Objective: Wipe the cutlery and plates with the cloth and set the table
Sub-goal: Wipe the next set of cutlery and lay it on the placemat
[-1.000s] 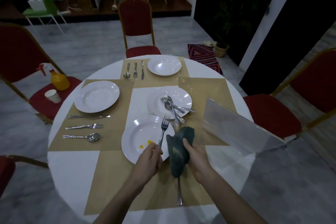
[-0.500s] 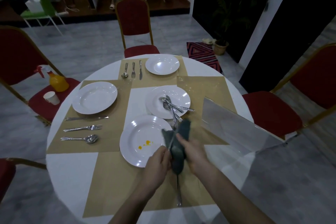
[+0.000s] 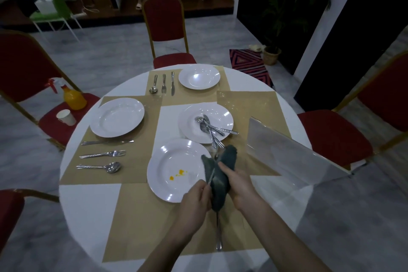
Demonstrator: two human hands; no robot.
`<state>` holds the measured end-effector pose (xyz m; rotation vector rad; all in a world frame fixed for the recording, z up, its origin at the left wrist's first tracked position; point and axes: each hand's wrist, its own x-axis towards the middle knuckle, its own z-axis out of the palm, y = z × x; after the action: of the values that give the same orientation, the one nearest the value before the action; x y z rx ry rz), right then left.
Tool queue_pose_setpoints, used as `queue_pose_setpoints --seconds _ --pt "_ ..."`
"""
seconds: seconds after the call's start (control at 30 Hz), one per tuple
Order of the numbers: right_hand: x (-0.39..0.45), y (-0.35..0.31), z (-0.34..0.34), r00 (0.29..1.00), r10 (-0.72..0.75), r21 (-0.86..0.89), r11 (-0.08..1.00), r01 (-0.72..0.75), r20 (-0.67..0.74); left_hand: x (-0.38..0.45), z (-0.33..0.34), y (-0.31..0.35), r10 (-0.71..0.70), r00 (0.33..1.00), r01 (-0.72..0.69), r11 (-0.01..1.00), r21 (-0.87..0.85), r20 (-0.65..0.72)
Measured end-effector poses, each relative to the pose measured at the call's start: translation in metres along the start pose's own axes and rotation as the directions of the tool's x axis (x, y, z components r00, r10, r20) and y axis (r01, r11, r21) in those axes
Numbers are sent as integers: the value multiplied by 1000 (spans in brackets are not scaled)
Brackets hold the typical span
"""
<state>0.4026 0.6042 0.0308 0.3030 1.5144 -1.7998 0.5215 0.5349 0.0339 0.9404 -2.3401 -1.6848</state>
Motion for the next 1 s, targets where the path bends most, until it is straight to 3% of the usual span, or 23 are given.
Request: queue_pose_setpoints --seconds 0.07,0.17,0.23,0.37,0.47,0.53,0.63,0.73,0.8,0.87,0.93,1.0 --pt "4 -1 -5 999 -26 -7 1000 25 -35 -3 2 -3 23 1000 -20 992 124 -19" --pt "-10 13 -1 995 31 -211 977 -11 93 2 2 -6 90 992 -55 944 327 -92" --pt "-10 20 -2 995 55 -211 977 -36 86 4 4 -3 101 992 -68 931 358 -74" --pt "6 1 -9 994 45 -6 999 -45 -101 -7 13 -3 59 998 -58 980 192 -3" --pt "2 -3 -10 1000 19 -25 1000 -19 6 -8 13 -1 28 999 -23 995 95 -42" --pt "-8 9 -5 989 77 -140 988 -59 125 -2 9 2 -73 994 63 991 -119 -81" --pt "-8 20 -3 994 67 -141 989 -54 87 -3 9 4 -140 990 130 962 -242 -25" --pt "12 12 -9 996 29 -88 995 -37 -84 -16 11 -2 -97 995 100 985 -137 29" --pt "25 5 -16 987 -49 -127 991 29 -152 -22 10 -8 -13 999 12 1000 19 43" --pt "34 1 -23 986 -96 -223 973 64 -137 -25 8 -10 110 994 -110 970 218 13" --pt "38 0 -29 996 -58 -241 970 40 -66 -24 5 -11 156 988 -138 922 361 -20" --pt "38 2 -31 999 37 -138 990 -34 20 -22 2 -14 140 990 -126 928 351 -15"
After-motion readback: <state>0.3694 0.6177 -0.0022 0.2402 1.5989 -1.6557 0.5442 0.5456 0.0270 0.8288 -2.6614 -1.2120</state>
